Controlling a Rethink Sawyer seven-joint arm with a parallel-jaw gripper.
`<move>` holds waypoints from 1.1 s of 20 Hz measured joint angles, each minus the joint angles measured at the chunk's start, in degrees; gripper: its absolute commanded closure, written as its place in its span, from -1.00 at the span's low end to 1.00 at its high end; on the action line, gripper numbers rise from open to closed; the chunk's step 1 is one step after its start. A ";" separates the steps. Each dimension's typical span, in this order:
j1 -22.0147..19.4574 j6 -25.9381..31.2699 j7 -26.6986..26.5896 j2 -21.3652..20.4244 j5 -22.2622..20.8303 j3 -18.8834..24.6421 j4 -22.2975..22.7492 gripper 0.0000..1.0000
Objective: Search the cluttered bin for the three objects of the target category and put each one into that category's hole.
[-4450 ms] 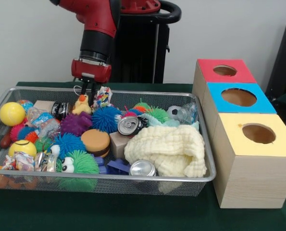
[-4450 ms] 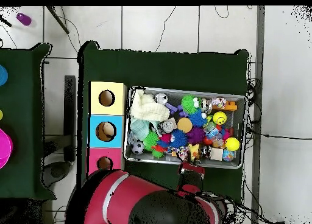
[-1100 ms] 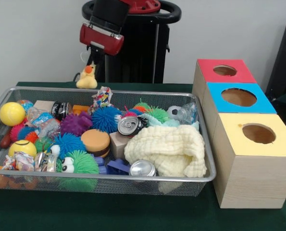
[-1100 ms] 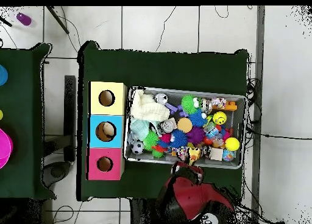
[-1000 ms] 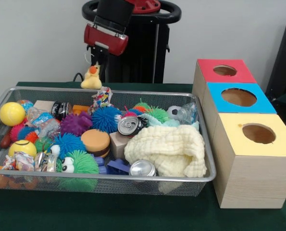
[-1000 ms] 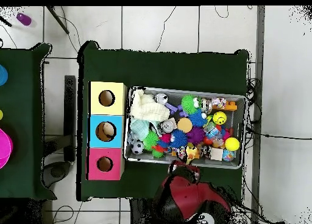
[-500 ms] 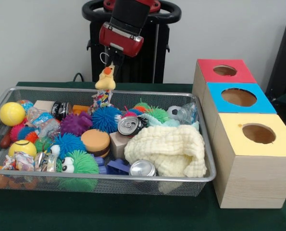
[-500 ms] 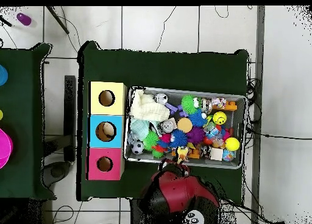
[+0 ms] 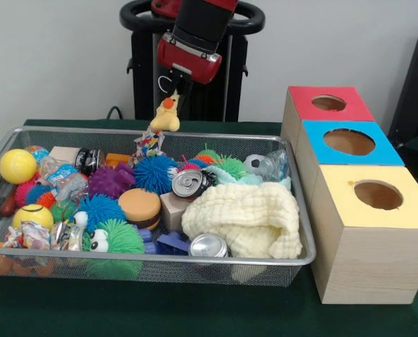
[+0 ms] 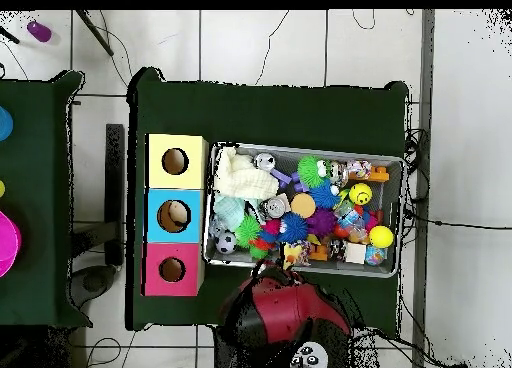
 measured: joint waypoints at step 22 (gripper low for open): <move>2.91 27.37 0.00 -5.28 11.13 3.79 0.02 1.00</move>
